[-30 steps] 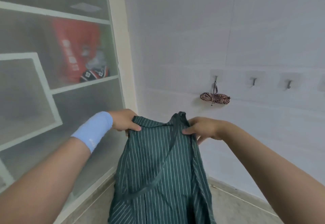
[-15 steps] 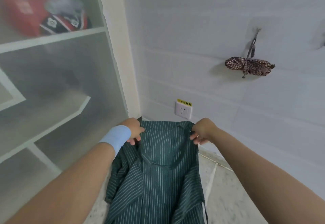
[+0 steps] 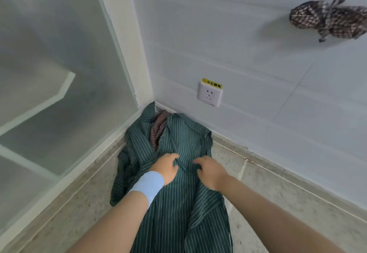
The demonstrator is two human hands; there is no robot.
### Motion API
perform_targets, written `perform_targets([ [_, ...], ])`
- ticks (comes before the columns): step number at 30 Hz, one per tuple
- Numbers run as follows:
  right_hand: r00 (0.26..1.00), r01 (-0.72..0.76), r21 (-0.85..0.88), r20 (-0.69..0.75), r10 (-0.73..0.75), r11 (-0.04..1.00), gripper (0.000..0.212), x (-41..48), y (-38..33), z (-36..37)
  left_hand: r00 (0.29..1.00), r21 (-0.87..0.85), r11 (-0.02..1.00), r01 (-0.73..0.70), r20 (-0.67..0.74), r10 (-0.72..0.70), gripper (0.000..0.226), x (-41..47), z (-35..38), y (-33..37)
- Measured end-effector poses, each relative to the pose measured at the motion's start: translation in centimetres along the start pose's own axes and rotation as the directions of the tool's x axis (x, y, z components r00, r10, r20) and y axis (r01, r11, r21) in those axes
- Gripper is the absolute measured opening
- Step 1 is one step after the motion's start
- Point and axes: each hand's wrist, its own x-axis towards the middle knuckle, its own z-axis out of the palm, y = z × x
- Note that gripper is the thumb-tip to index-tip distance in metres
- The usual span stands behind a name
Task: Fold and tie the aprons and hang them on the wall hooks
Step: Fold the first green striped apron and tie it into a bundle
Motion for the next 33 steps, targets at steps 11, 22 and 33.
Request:
perform_targets([
  [11, 0.963, 0.025, -0.551, 0.237, 0.128, 0.834, 0.051, -4.3, 6.7, 4.6, 0.889, 0.379, 0.915, -0.14, 0.455, -0.052, 0.07, -3.3, 8.7, -1.0],
  [22, 1.0, 0.008, -0.44, 0.023, 0.002, 0.898, 0.067, 0.8, 5.5, 4.3, 0.978, 0.345, 0.915, -0.206, 0.068, 0.195, 0.066, 3.2, 6.0, 1.7],
  [33, 0.993, -0.05, 0.431, -0.074, 0.091, 0.901, 0.021, 0.5, 3.2, 2.0, 0.927, 0.484, 0.858, -0.174, -0.212, 0.308, 0.027, 3.0, 2.9, 1.4],
])
